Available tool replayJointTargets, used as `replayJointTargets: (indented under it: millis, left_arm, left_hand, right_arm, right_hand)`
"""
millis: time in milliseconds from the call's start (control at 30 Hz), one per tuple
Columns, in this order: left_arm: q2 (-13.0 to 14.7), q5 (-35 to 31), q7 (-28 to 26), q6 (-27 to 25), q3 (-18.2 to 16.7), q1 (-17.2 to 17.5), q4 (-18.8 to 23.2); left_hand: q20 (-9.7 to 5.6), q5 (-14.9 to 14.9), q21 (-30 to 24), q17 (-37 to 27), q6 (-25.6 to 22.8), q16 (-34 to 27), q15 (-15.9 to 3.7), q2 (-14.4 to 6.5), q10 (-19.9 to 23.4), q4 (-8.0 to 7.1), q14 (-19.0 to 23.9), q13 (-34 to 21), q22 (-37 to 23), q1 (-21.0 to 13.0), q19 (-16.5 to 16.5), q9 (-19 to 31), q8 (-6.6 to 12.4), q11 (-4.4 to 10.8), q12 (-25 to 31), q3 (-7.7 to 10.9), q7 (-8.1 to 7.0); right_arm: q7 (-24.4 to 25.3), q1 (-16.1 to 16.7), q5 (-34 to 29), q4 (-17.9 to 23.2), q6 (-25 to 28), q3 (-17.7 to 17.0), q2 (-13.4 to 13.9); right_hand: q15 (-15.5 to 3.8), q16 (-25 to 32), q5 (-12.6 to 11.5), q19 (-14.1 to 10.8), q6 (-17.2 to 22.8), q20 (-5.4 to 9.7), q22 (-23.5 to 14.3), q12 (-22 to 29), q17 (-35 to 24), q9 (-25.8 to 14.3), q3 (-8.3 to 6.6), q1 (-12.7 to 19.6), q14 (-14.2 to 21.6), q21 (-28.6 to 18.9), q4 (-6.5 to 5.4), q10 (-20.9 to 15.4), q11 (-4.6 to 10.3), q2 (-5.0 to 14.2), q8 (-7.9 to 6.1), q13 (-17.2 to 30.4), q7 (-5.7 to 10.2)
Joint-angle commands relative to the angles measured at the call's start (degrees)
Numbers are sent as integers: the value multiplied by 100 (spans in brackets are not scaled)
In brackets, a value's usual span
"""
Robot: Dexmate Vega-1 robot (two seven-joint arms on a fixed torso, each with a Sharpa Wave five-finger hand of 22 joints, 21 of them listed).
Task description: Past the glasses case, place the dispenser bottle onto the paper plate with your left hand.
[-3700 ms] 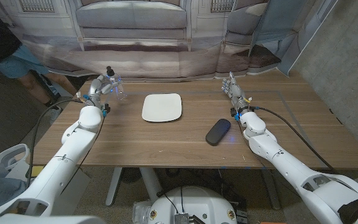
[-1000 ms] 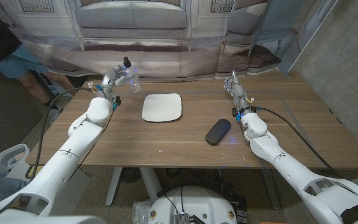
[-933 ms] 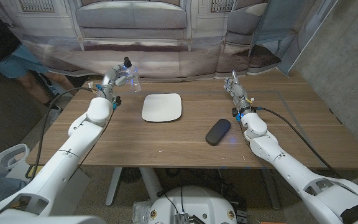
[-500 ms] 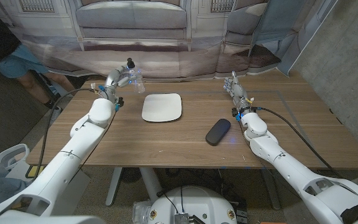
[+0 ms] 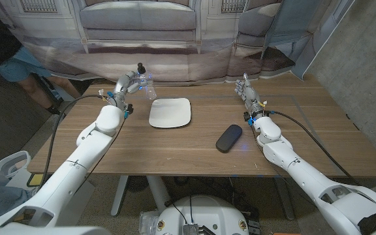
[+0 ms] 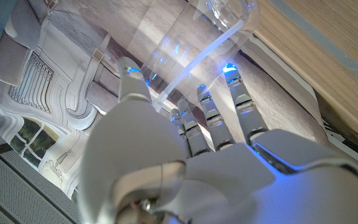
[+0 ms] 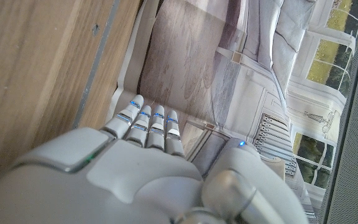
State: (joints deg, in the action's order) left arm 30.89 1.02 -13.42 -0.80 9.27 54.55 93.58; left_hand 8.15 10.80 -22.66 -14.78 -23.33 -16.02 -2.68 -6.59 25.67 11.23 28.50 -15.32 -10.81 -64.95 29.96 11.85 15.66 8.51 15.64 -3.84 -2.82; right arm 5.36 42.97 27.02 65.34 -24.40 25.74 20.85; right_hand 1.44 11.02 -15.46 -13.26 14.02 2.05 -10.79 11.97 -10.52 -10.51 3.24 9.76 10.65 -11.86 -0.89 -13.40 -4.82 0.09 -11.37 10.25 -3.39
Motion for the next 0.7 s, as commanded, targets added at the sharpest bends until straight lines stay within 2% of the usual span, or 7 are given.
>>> replayJointTargets:
  millis: [33, 200, 400, 700]
  left_arm:
    - [36, -99, -77, -61, 59, 136, 191]
    - [45, -81, -73, -48, 53, 165, 219]
    - [64, -82, -56, -57, 67, 192, 268]
    - [45, 18, 83, 6, 123, 162, 224]
  left_hand:
    - [-14, 17, -1, -8, -67, -3, -275, -324, 40, -698, 48, -11, -7, -318, 19, 23, 17, 17, 14, 762, 16]
    - [8, 16, -6, -13, -79, -5, -265, -315, 54, -704, 80, -18, -7, -313, 41, 24, 12, 50, 10, 787, 18]
    - [7, 16, -4, -16, -87, -3, -266, -307, 75, -706, 98, -24, -7, -312, 45, 24, 5, -2, 11, 810, 14]
    - [-3, 15, -6, -20, -101, -1, -264, -297, 82, -710, 121, -31, -7, -306, 62, 24, -1, 11, 5, 834, 21]
  right_arm:
    - [-30, -40, -16, -2, 14, 21, 16]
    - [-2, -34, -19, 35, 63, 22, 23]
    - [8, -44, -28, 38, 83, 32, 16]
    - [43, -25, -31, 81, 110, 27, 23]
  right_hand:
    - [-16, -4, -41, -53, 37, 39, -10, 21, -22, -27, 36, 14, 28, -17, -1, -44, 11, 45, -3, 30, 15]
    - [-13, -4, -42, -53, 39, 37, -10, 21, -22, -27, 38, 14, 29, -16, -1, -45, 6, 45, -3, 30, 7]
    - [-14, -4, -44, -54, 37, 37, -10, 23, -22, -27, 42, 15, 32, -15, 0, -53, 3, 47, -1, 30, 14]
    - [-14, -6, -46, -52, 37, 36, -10, 18, -22, -27, 48, 16, 29, -14, 1, -44, 5, 48, 0, 31, 13]
